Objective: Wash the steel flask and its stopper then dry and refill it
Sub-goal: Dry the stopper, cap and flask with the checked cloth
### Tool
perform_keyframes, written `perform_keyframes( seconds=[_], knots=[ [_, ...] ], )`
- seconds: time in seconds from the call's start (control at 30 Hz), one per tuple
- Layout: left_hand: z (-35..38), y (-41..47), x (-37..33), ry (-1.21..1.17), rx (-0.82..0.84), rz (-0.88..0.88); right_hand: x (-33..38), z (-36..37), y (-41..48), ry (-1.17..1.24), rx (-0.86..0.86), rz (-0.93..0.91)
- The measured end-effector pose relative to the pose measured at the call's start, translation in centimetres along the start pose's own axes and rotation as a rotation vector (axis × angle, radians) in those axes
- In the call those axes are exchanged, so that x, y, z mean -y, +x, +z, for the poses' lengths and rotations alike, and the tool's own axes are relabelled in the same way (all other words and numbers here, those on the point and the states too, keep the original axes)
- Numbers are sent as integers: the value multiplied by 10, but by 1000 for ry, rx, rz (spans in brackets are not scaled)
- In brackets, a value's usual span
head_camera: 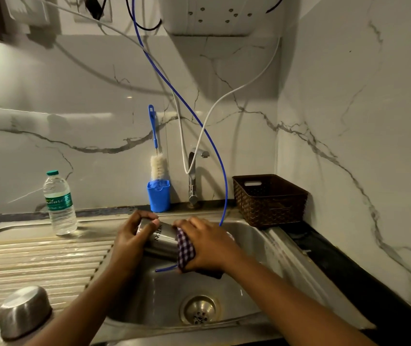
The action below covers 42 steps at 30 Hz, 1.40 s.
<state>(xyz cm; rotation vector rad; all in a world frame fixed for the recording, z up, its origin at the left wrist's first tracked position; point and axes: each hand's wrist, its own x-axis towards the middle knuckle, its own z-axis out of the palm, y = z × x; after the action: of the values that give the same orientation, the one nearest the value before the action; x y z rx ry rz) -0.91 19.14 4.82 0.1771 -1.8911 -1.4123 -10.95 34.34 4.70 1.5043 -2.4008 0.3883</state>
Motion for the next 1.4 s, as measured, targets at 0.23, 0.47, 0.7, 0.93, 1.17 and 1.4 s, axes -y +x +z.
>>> perform_keyframes(
  seconds=[0.23, 0.47, 0.7, 0.93, 1.17, 1.4],
  knots=[
    [-17, 9, -2, -101, -140, 39, -44, -20, -9, 331, 93, 145],
    [-8, 14, 3, -415, -219, -457, -64, -13, -6, 1199, -357, 310],
    [13, 4, 2, -574, -35, -753, -38, 10, 6, 1881, -617, 461],
    [14, -4, 5, -392, 282, -693, -26, 2, 8, 1847, -618, 438],
    [4, 5, -6, -66, 174, -294, -20, -2, 0, 1094, -330, 343],
    [6, 8, -4, 0, 176, -230, -1, 19, 8, 563, -233, 171]
  ],
)
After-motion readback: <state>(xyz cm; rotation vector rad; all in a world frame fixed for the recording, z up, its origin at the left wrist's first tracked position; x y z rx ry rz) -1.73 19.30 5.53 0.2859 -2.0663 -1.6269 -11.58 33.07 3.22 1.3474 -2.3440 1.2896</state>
